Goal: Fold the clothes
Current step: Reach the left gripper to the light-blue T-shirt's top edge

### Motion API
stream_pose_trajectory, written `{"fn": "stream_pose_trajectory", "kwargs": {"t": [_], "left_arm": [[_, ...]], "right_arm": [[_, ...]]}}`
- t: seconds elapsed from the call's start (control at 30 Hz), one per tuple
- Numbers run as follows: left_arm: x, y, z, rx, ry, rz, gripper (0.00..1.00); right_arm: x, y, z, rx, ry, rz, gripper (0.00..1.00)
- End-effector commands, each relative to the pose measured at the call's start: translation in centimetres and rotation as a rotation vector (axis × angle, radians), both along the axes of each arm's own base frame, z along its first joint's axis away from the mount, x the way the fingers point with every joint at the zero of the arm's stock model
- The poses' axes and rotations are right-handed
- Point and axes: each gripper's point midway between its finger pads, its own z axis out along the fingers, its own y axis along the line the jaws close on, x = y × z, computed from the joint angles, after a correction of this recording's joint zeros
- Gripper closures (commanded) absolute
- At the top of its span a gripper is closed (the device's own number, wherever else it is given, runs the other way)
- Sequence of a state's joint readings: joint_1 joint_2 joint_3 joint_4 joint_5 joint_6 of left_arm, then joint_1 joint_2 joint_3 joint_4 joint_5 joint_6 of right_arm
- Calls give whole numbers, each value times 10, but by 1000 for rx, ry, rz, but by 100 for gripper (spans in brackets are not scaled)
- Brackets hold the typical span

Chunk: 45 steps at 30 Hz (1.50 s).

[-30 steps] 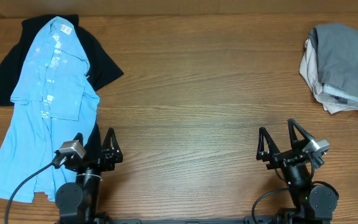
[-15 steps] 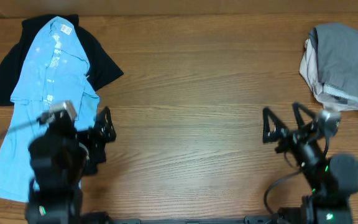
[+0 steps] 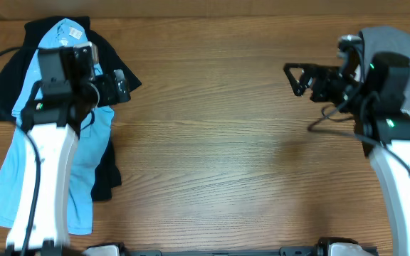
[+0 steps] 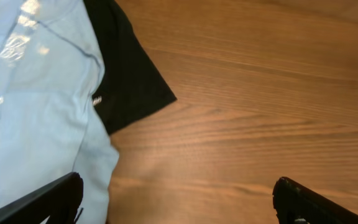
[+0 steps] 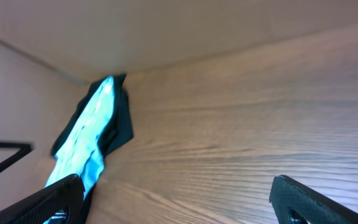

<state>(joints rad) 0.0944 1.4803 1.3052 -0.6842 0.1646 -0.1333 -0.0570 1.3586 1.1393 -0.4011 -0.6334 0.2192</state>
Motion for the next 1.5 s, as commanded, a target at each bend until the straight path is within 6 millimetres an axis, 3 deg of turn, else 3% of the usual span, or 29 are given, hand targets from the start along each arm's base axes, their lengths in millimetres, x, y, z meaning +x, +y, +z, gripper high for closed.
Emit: {"fn": "stream_pose_trajectory", "kwargs": {"t": [0.0,0.13,0.33,0.4,0.43,0.57,0.83,1.2,1.47], "left_arm": [[20,8,-18,42,13,-21,0],[39,17,-48,145,33,-85,0],[32,81,-91,397,201,142,6],[27,93,-111,392,257,211,9],[25,96,-120,382,279,225,13],[18,103,-153,366,364,241,48],[9,104,-202,362,477,222,43],[13,101,-201,351,482,214,53],[27,99,-157,342,493,216,52]], "right_arm": [[5,20,-8,71,21,131,0],[13,24,-42,107,119,156,0],[17,24,-76,107,204,160,1],[18,23,-84,99,219,157,7],[18,23,-86,99,225,155,9],[20,21,-95,86,244,137,14],[21,20,-109,17,268,89,13],[24,26,-112,-26,259,77,12],[25,26,-111,-27,252,77,12]]}}
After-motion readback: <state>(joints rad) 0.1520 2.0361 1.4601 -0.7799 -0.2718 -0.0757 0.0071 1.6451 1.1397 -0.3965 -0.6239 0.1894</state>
